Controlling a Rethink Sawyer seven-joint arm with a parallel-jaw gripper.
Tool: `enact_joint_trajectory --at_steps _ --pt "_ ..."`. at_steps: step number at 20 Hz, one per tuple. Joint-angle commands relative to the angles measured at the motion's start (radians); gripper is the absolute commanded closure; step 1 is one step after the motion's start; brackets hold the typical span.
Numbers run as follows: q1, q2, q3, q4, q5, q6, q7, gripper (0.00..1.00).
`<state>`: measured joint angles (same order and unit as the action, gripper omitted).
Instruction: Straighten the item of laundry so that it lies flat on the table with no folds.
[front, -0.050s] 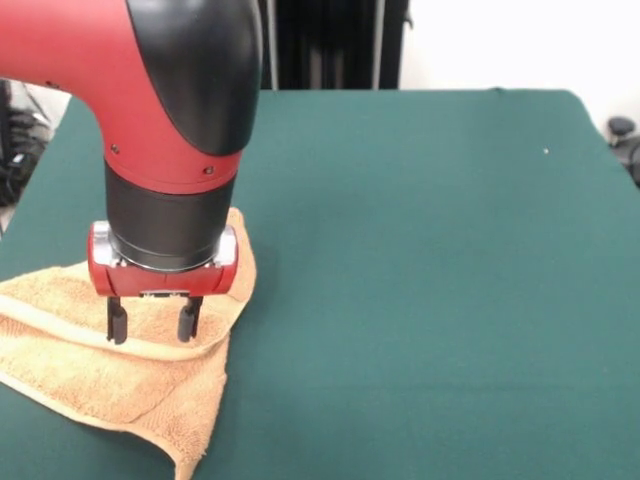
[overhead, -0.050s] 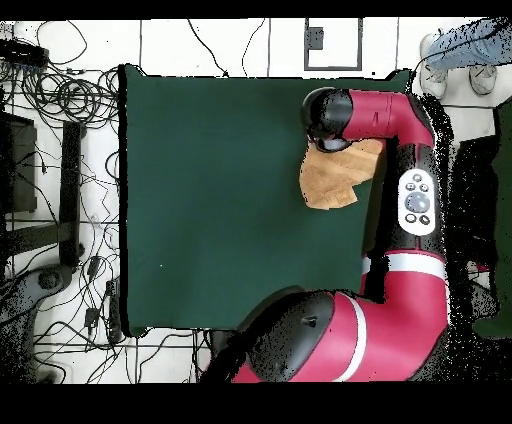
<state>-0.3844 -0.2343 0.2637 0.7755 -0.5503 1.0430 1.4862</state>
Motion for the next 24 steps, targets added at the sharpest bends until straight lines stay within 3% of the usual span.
enact_joint_trajectory --at_steps 1,12,20,24 --pt "-0.019 0.073 0.079 0.196 0.060 0.016 -0.126 0.00" --pt "-0.068 0.049 0.121 0.304 0.088 -0.130 -0.135 0.00" --pt "-0.126 0.023 0.193 0.385 0.086 -0.301 -0.171 0.00" --pt "-0.146 0.012 0.223 0.408 0.085 -0.321 -0.191 0.00"
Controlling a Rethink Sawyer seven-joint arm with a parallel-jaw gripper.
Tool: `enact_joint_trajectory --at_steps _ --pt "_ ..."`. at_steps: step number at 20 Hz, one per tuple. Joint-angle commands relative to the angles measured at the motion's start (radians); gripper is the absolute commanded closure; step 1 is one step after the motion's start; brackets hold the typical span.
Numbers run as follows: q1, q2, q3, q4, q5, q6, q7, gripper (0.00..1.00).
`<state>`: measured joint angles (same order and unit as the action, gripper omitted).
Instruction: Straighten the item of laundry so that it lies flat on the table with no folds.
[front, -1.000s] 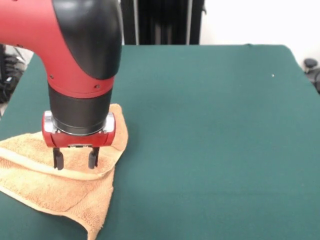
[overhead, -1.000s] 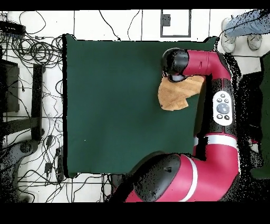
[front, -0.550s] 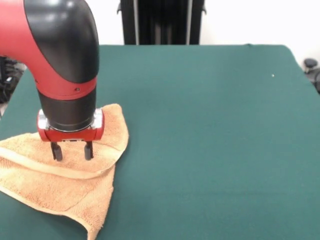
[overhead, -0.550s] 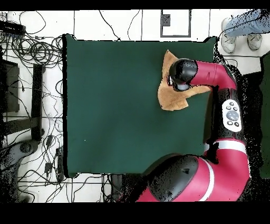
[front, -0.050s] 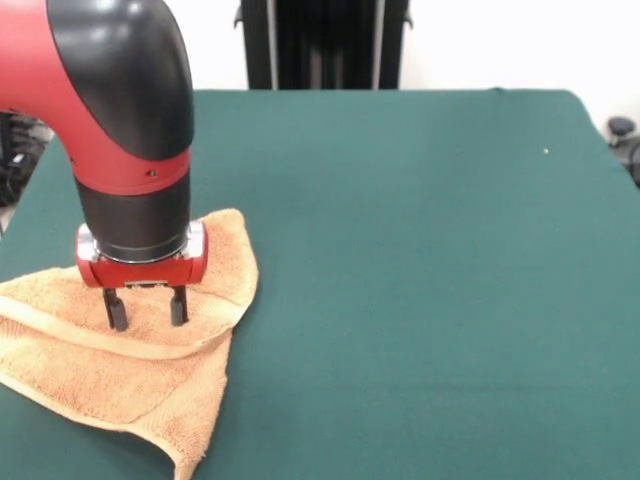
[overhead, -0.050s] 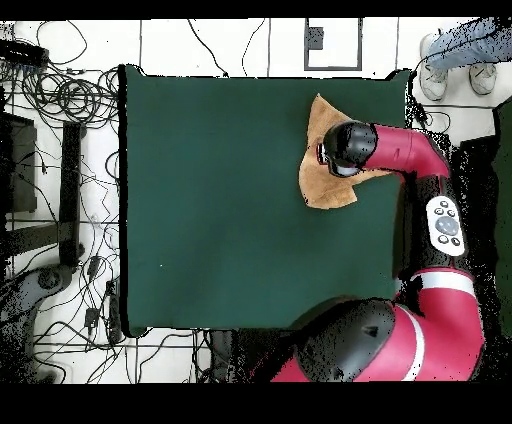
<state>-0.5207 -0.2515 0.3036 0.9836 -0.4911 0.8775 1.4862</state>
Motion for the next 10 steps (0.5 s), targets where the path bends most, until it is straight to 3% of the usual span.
enact_joint_trajectory --at_steps 1,10 --pt "-0.013 0.025 0.189 0.203 0.025 -0.154 -0.193 0.00" --pt "-0.016 0.014 0.210 0.195 0.023 -0.085 -0.191 0.00"
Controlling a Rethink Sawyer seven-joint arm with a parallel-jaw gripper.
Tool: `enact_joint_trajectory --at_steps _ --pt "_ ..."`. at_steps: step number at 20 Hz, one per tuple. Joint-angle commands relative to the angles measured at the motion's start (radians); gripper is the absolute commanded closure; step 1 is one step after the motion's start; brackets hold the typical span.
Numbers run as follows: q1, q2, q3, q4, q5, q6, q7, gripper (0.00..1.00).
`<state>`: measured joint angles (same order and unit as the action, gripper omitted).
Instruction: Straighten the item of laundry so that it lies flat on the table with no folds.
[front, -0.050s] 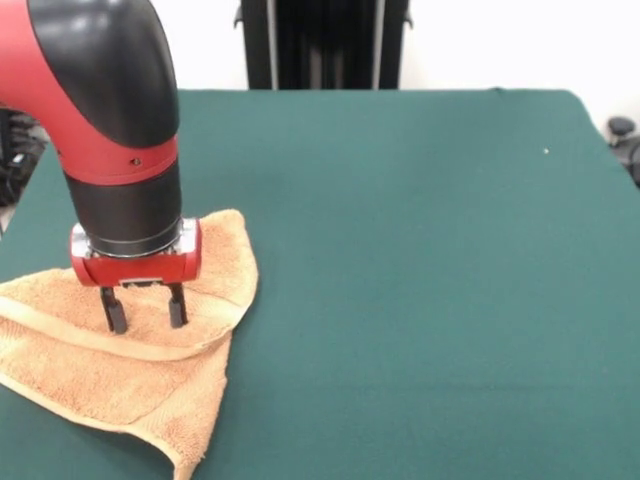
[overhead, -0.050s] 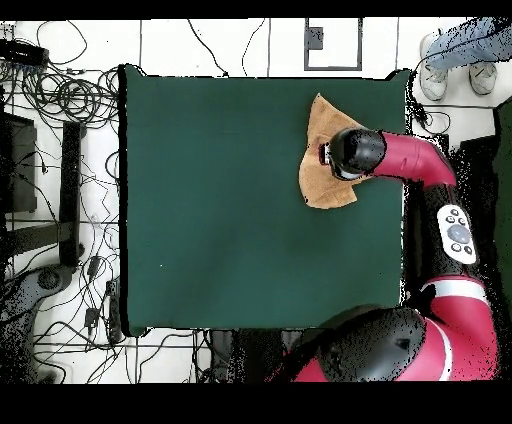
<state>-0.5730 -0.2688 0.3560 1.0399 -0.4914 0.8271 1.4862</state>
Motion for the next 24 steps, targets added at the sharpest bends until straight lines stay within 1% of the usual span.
enact_joint_trajectory --at_steps 1,9,14,24 --pt "0.038 0.029 0.157 0.135 0.023 -0.022 -0.189 0.00" --pt "0.037 0.022 0.166 0.131 0.029 0.022 -0.198 0.00" --pt "0.023 0.012 0.182 0.151 0.025 -0.002 -0.207 0.00" --pt "0.042 0.033 0.164 0.121 0.015 0.029 -0.171 0.00"
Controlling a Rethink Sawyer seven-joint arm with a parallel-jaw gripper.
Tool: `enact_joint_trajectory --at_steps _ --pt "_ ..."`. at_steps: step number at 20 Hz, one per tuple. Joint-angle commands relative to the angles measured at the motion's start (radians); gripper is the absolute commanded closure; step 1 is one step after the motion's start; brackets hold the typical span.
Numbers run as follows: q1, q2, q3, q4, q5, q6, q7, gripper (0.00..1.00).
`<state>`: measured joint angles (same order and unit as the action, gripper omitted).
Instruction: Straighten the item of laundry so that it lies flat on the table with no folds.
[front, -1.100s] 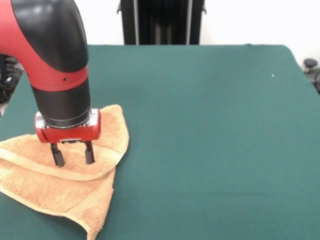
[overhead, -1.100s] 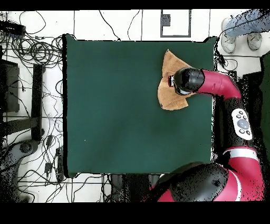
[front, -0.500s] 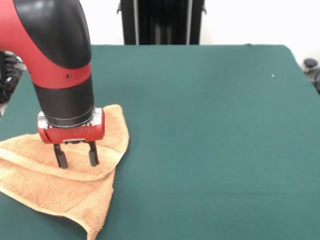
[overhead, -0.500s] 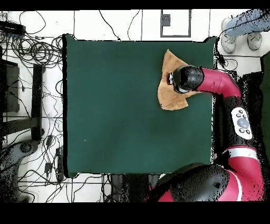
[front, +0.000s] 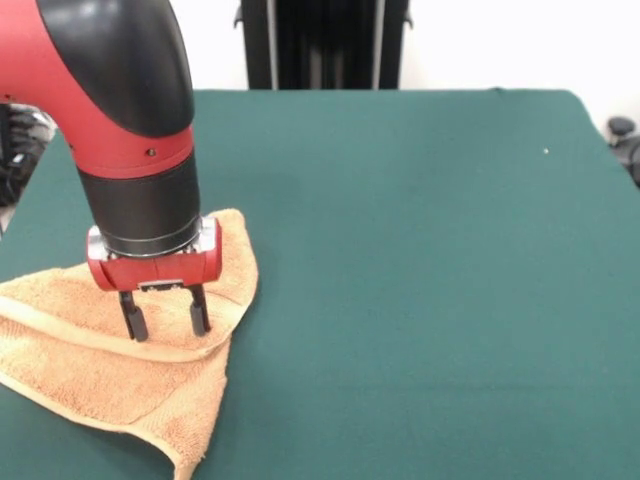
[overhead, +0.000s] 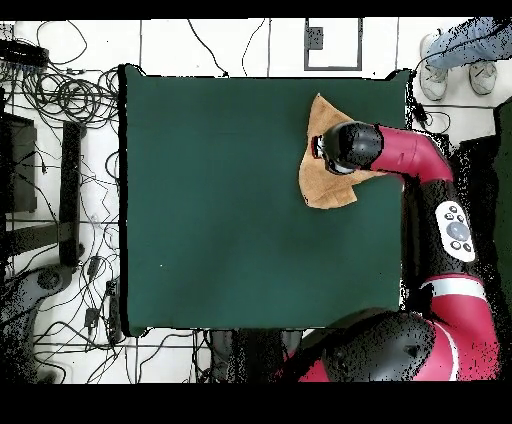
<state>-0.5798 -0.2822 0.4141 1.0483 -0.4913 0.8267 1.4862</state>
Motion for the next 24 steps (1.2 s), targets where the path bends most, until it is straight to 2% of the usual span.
enact_joint_trajectory --at_steps 1,12,17,23,24 --pt "0.055 0.053 0.104 0.099 0.014 0.042 -0.173 0.00" --pt "0.066 0.080 0.091 0.078 -0.019 0.014 -0.167 0.00" --pt "0.091 0.090 0.057 0.044 -0.037 0.110 -0.185 0.00" --pt "0.071 0.093 0.076 0.065 -0.030 0.082 -0.209 0.00" --pt "0.067 0.093 0.079 0.071 -0.030 0.067 -0.206 1.00"
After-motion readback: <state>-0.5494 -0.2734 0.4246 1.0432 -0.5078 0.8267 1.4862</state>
